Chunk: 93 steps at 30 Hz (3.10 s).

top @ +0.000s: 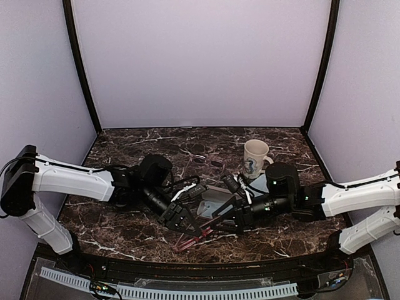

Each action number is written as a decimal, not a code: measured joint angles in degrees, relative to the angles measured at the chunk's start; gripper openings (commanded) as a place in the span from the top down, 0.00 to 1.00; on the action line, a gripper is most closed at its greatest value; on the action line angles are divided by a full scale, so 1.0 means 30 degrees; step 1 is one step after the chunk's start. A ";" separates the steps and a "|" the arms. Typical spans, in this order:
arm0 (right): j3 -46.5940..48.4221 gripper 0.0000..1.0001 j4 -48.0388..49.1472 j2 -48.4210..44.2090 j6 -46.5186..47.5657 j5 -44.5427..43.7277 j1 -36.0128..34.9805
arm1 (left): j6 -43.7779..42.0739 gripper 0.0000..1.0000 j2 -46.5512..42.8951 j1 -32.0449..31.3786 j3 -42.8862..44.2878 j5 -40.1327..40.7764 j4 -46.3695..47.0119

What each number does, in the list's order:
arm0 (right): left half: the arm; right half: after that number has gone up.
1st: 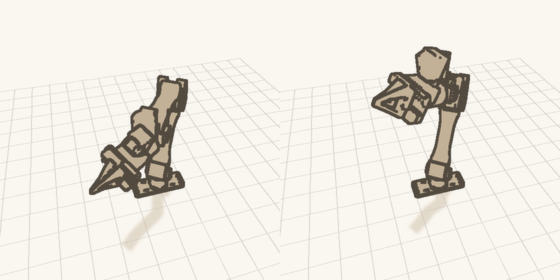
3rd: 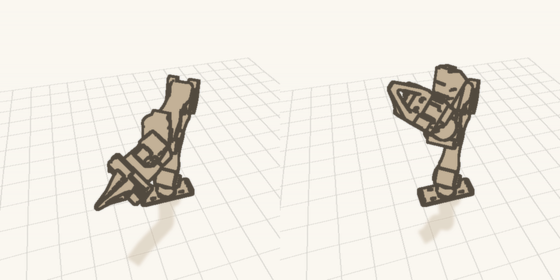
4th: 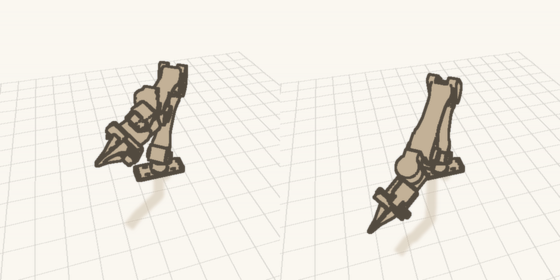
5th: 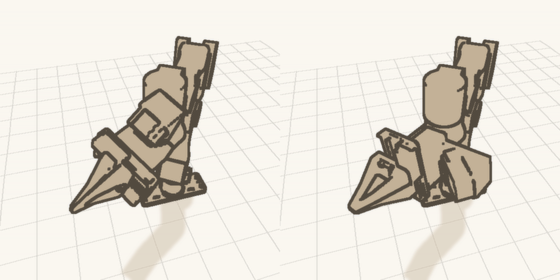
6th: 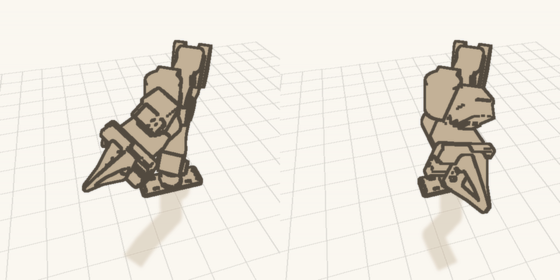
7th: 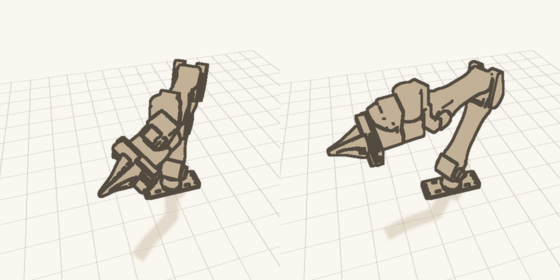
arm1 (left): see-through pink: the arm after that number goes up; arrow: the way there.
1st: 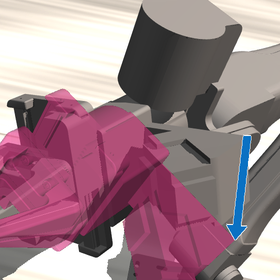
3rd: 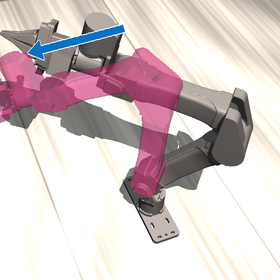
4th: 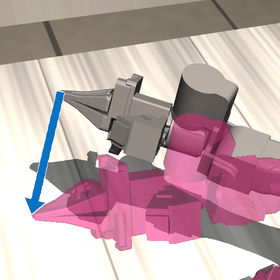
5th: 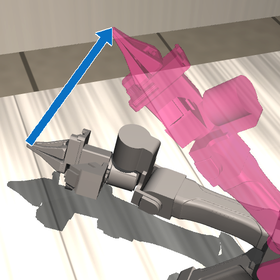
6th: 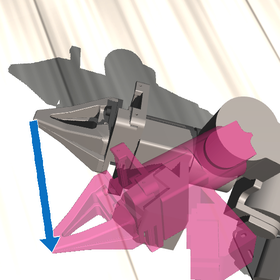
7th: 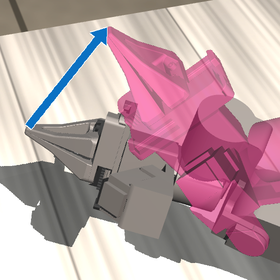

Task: Organize the sunglasses
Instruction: Pass from the left arm to the right

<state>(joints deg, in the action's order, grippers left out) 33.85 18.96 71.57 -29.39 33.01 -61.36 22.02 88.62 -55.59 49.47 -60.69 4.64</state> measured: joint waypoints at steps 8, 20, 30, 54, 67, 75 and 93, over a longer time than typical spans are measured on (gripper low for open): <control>-0.0007 0.27 0.0284 0.0007 -0.0138 0.0109 0.0204 | -0.0080 1.00 0.0189 0.0000 0.0000 -0.0036 0.0000; -0.0117 0.27 0.0328 0.0095 -0.0240 0.0138 0.0357 | -0.0051 1.00 0.0204 0.0000 0.0000 -0.0124 0.0291; 0.0969 0.27 -0.3818 -0.0699 -0.0321 0.0146 0.0860 | -0.0233 1.00 0.0204 0.0087 0.0015 0.0080 0.0262; 0.4721 0.27 -0.7293 0.0146 -0.0379 0.0211 0.3424 | -0.1137 1.00 0.0138 0.1158 0.2171 -0.0102 -0.0692; 0.3869 0.03 -0.5056 0.0138 0.0051 0.3031 0.2863 | -0.1122 1.00 0.0138 0.1195 0.2178 -0.0415 -0.0277; 0.3526 0.10 -0.4867 0.0044 0.0036 0.3643 0.2543 | -0.1042 1.00 0.0138 0.1202 0.2178 -0.0430 0.0051; 0.3497 0.49 -0.4211 0.0073 -0.0182 0.3555 0.2543 | -0.0605 1.00 0.0138 0.1202 0.2062 -0.1013 0.0721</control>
<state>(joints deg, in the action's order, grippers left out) 44.34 6.33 71.79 -29.93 43.68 -53.74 20.21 89.03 -51.99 55.66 -63.72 6.81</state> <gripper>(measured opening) 0.546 0.142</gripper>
